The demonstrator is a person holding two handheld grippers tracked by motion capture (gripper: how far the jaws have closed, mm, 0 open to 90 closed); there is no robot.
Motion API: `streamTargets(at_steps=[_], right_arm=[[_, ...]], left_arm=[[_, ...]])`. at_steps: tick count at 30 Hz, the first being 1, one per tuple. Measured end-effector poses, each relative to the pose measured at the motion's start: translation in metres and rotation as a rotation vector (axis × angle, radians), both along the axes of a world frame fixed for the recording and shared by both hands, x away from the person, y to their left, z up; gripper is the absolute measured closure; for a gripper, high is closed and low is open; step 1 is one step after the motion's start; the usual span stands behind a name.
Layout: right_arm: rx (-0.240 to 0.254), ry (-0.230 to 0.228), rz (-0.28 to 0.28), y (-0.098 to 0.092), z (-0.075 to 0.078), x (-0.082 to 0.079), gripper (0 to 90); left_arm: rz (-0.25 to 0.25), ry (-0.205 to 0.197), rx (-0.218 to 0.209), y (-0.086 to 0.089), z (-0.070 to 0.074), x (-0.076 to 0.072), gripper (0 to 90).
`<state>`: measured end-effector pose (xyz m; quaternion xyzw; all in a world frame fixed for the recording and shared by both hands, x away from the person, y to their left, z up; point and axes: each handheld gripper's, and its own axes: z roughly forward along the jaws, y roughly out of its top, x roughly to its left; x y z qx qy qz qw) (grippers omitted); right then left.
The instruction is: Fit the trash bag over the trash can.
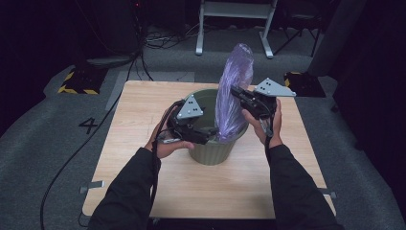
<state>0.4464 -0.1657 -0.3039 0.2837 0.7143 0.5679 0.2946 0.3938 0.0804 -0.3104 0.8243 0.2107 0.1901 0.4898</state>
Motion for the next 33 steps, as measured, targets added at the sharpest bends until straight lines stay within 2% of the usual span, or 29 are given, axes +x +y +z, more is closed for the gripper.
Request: streamTargets(at_steps=[2, 4, 10, 12, 13, 14, 15, 16, 19, 23, 27, 30, 33], right_arm=[[-0.007, -0.005, 0.009, 0.003, 0.000, -0.003, 88.0], [-0.015, -0.013, 0.025, 0.007, 0.000, -0.006, 87.8], [-0.051, -0.035, 0.070, 0.019, -0.001, -0.016, 87.0], [-0.060, -0.041, 0.073, 0.022, -0.002, -0.018, 87.0], [-0.063, -0.040, 0.079, 0.023, -0.002, -0.019, 86.9], [-0.063, -0.040, 0.079, 0.023, -0.002, -0.019, 86.9], [-0.072, -0.046, 0.085, 0.025, -0.002, -0.020, 86.8], [-0.074, -0.047, 0.087, 0.026, -0.002, -0.021, 86.7], [-0.074, -0.053, 0.092, 0.026, -0.002, -0.021, 86.1], [-0.053, -0.051, 0.104, 0.023, -0.001, -0.020, 85.0], [-0.045, -0.047, 0.122, 0.021, -0.001, -0.018, 82.6], [-0.044, -0.049, 0.153, 0.020, -0.001, -0.018, 80.8], [-0.035, -0.031, 0.198, 0.017, -0.004, -0.018, 76.8]], left_arm=[[0.009, 0.011, -0.009, -0.002, 0.002, 0.002, 20.1], [0.016, 0.011, 0.007, -0.004, 0.004, 0.004, 20.0], [0.005, 0.019, 0.018, -0.010, 0.006, 0.007, 20.7], [0.004, 0.015, 0.022, -0.011, 0.006, 0.008, 26.7], [0.005, 0.012, 0.040, -0.014, 0.006, 0.009, 27.5], [0.005, 0.012, 0.040, -0.014, 0.006, 0.009, 33.0], [0.012, -0.020, 0.071, -0.016, 0.007, 0.009, 41.9], [0.025, -0.031, 0.082, -0.017, 0.008, 0.009, 45.8], [0.035, -0.055, 0.096, -0.014, 0.008, 0.012, 69.1], [0.071, -0.083, 0.132, -0.011, 0.006, 0.017, 88.5], [0.112, -0.098, 0.166, -0.008, 0.002, 0.024, 89.8], [0.134, -0.120, 0.205, -0.008, -0.001, 0.027, 89.8], [0.146, -0.143, 0.230, -0.008, -0.006, 0.027, 89.9]])
